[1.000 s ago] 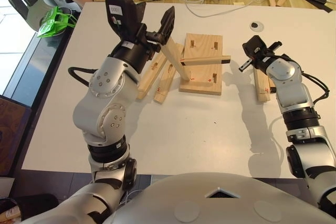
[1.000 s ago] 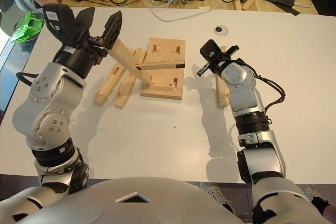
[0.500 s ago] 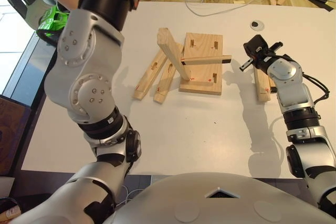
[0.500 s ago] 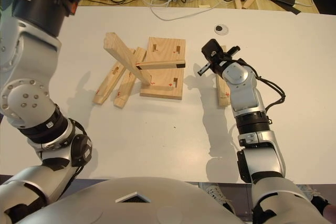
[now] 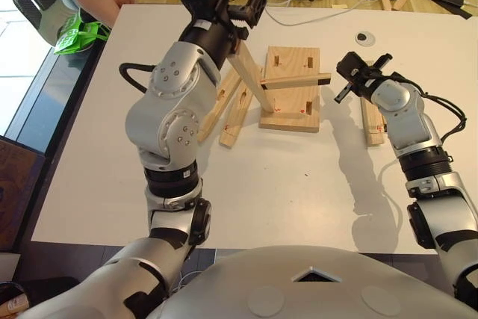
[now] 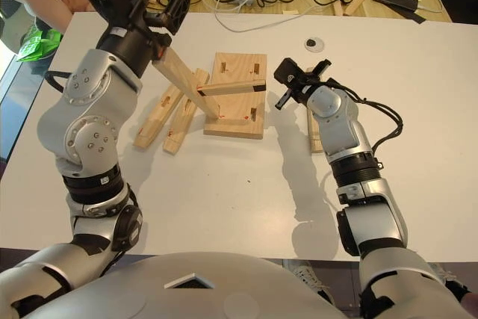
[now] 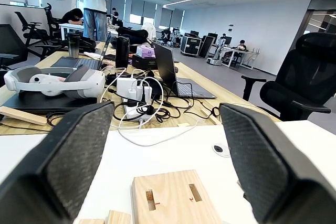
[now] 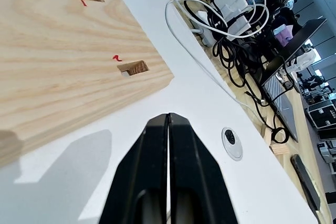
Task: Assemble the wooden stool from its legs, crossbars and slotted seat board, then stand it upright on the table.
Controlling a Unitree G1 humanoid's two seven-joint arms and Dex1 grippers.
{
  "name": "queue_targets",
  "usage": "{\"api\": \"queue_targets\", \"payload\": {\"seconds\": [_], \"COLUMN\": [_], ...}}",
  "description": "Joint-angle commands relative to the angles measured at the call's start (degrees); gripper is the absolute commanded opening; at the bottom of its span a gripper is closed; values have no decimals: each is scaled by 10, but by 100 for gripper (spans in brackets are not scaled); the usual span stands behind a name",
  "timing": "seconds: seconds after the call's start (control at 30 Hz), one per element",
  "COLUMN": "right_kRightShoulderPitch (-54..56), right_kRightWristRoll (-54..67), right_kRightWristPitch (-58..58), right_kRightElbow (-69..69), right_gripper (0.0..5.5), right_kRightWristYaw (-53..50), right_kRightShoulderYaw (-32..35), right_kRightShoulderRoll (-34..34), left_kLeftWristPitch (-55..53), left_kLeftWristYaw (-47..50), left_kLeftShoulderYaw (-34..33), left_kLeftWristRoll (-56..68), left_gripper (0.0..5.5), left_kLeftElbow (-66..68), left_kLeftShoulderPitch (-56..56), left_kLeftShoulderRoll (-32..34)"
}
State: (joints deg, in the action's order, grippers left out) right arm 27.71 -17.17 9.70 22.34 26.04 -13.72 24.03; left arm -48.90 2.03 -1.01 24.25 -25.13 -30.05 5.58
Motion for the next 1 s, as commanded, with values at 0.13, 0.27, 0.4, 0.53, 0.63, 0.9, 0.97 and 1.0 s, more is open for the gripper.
{"api": "queue_targets", "payload": {"seconds": [0.13,0.27,0.4,0.53,0.63,0.9,0.97,1.0], "right_kRightShoulderPitch": [13,6,-11,-26,-32,-65,-63,-65], "right_kRightWristRoll": [6,6,11,25,79,190,192,194], "right_kRightWristPitch": [13,15,23,30,71,185,192,196], "right_kRightElbow": [12,4,-19,-41,-73,-220,-229,-234], "right_gripper": [0,0,0,0,0,0,0,0], "right_kRightWristYaw": [6,2,2,-7,-22,-76,-84,-87], "right_kRightShoulderYaw": [9,14,23,41,97,218,223,226], "right_kRightShoulderRoll": [4,5,5,0,-23,-62,-57,-56], "left_kLeftWristPitch": [9,-7,-66,-144,-181,-260,-286,-295], "left_kLeftWristYaw": [16,19,-43,-132,-146,-154,-151,-151], "left_kLeftShoulderYaw": [-82,-124,-124,-93,-87,-91,-99,-97], "left_kLeftWristRoll": [33,-9,-32,-4,-3,20,32,34], "left_gripper": [369,369,413,467,503,536,536,536], "left_kLeftElbow": [0,41,63,39,22,-56,-74,-80], "left_kLeftShoulderPitch": [-184,-161,-32,94,140,228,217,212], "left_kLeftShoulderRoll": [-9,73,182,249,261,232,215,213]}}
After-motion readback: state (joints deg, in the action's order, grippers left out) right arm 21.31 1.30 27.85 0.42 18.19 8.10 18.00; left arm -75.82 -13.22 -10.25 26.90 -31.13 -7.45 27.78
